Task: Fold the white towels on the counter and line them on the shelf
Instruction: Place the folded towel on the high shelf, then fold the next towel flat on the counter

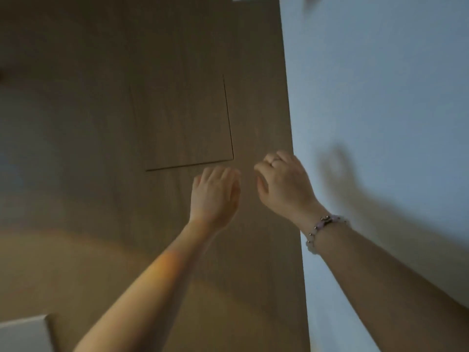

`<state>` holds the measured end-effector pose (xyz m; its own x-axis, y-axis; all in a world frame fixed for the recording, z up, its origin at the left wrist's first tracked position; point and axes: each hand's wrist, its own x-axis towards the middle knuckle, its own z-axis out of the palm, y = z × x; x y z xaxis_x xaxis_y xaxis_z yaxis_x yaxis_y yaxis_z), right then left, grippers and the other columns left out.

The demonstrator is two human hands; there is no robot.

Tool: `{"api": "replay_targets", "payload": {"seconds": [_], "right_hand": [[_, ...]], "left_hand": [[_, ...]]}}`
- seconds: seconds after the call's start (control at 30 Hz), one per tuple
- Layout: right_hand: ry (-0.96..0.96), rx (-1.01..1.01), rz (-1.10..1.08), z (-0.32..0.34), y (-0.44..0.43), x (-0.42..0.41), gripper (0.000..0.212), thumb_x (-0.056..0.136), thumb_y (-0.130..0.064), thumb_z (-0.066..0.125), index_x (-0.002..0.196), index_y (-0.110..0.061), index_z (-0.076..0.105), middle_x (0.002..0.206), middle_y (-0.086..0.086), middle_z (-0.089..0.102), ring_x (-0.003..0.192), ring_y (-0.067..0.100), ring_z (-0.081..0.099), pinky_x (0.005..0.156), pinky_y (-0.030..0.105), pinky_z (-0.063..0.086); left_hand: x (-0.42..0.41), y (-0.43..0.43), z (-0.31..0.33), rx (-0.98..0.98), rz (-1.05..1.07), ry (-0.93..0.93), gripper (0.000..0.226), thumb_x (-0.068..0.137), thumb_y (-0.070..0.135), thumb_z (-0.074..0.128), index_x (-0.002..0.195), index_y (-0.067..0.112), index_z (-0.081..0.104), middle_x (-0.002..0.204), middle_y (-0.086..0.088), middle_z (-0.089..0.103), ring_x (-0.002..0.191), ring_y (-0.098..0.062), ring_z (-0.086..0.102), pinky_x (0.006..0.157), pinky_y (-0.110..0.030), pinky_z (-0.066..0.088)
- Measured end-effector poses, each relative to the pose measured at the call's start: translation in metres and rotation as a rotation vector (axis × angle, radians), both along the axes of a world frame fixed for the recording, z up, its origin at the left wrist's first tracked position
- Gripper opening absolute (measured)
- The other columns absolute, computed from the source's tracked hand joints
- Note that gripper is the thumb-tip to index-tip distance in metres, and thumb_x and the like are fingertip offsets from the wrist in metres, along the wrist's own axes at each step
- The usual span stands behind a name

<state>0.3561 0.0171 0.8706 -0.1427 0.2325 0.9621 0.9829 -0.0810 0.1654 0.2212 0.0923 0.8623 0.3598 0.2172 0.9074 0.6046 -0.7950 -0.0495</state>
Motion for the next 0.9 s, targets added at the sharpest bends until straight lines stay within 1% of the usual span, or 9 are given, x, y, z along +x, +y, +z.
{"api": "replay_targets", "payload": {"seconds": [0.07, 0.2, 0.33, 0.43, 0.53, 0.63, 0.8, 0.83, 0.9], "right_hand": [[0.040, -0.072, 0.017, -0.036, 0.008, -0.008, 0.013, 0.065, -0.005, 0.072, 0.079, -0.005, 0.070, 0.076, 0.009, 0.062, 0.074, 0.029, 0.059, 0.070, 0.036, 0.051], [0.178, -0.209, 0.034, -0.095, 0.022, -0.025, 0.023, 0.062, -0.007, 0.076, 0.085, -0.006, 0.071, 0.085, 0.011, 0.065, 0.076, 0.030, 0.062, 0.074, 0.037, 0.052], [0.221, -0.341, 0.052, -0.158, 0.032, -0.036, 0.019, 0.064, -0.007, 0.074, 0.083, -0.005, 0.071, 0.087, 0.014, 0.066, 0.076, 0.033, 0.063, 0.072, 0.039, 0.053], [0.238, -0.449, 0.046, -0.210, 0.036, -0.047, 0.016, 0.071, -0.012, 0.063, 0.083, -0.009, 0.071, 0.087, 0.011, 0.066, 0.075, 0.031, 0.062, 0.069, 0.036, 0.051], [0.258, -0.601, 0.075, -0.261, 0.036, -0.066, 0.031, 0.073, -0.021, 0.044, 0.084, -0.014, 0.072, 0.083, 0.007, 0.065, 0.072, 0.028, 0.060, 0.067, 0.031, 0.047], [0.255, -0.726, 0.102, -0.305, 0.030, -0.089, 0.035, 0.074, -0.023, 0.041, 0.087, -0.015, 0.072, 0.082, 0.006, 0.065, 0.073, 0.027, 0.060, 0.068, 0.031, 0.046], [0.314, -0.862, 0.111, -0.358, 0.008, -0.116, 0.038, 0.076, -0.023, 0.037, 0.088, -0.013, 0.071, 0.082, 0.007, 0.065, 0.073, 0.026, 0.061, 0.068, 0.029, 0.049], [0.323, -0.877, 0.108, -0.366, 0.005, -0.121, 0.038, 0.077, -0.023, 0.036, 0.089, -0.012, 0.071, 0.082, 0.007, 0.066, 0.073, 0.026, 0.062, 0.069, 0.030, 0.049], [0.361, -0.927, 0.086, -0.381, 0.000, -0.134, 0.033, 0.079, -0.021, 0.042, 0.091, -0.010, 0.071, 0.085, 0.009, 0.067, 0.076, 0.028, 0.063, 0.071, 0.034, 0.051]], "left_hand": [[-0.006, 0.007, -0.045, -0.091, 0.047, 0.012, 0.024, 0.091, 0.022, 0.042, 0.102, 0.017, 0.064, 0.096, -0.005, 0.064, 0.089, -0.028, 0.057, 0.071, -0.033, 0.036], [-0.012, 0.010, -0.107, -0.194, 0.118, -0.050, 0.031, 0.085, 0.027, 0.037, 0.094, 0.017, 0.065, 0.085, -0.003, 0.064, 0.077, -0.028, 0.060, 0.066, -0.032, 0.043], [-0.017, 0.006, -0.160, -0.296, 0.191, -0.040, 0.028, 0.085, 0.028, 0.038, 0.091, 0.018, 0.064, 0.085, -0.001, 0.064, 0.078, -0.025, 0.059, 0.072, -0.032, 0.038], [-0.029, -0.002, -0.210, -0.354, 0.258, 0.043, 0.030, 0.085, 0.030, 0.036, 0.089, 0.017, 0.063, 0.085, -0.002, 0.062, 0.079, -0.027, 0.058, 0.075, -0.034, 0.031], [-0.052, -0.011, -0.261, -0.440, 0.317, 0.118, 0.034, 0.085, 0.032, 0.036, 0.096, 0.019, 0.065, 0.088, -0.002, 0.063, 0.081, -0.026, 0.058, 0.075, -0.033, 0.026], [-0.078, -0.021, -0.301, -0.556, 0.358, 0.162, 0.037, 0.086, 0.032, 0.034, 0.097, 0.018, 0.065, 0.089, -0.002, 0.063, 0.082, -0.026, 0.059, 0.078, -0.035, 0.033], [-0.116, -0.042, -0.361, -0.651, 0.402, 0.238, 0.030, 0.086, 0.028, 0.036, 0.091, 0.016, 0.063, 0.083, -0.001, 0.061, 0.078, -0.026, 0.058, 0.076, -0.031, 0.026], [-0.124, -0.046, -0.372, -0.672, 0.393, 0.273, 0.030, 0.086, 0.029, 0.036, 0.091, 0.016, 0.063, 0.084, -0.001, 0.061, 0.078, -0.025, 0.058, 0.077, -0.032, 0.028], [-0.141, -0.054, -0.390, -0.726, 0.362, 0.351, 0.029, 0.087, 0.030, 0.038, 0.093, 0.017, 0.063, 0.086, 0.000, 0.062, 0.081, -0.024, 0.059, 0.079, -0.035, 0.040]]}}
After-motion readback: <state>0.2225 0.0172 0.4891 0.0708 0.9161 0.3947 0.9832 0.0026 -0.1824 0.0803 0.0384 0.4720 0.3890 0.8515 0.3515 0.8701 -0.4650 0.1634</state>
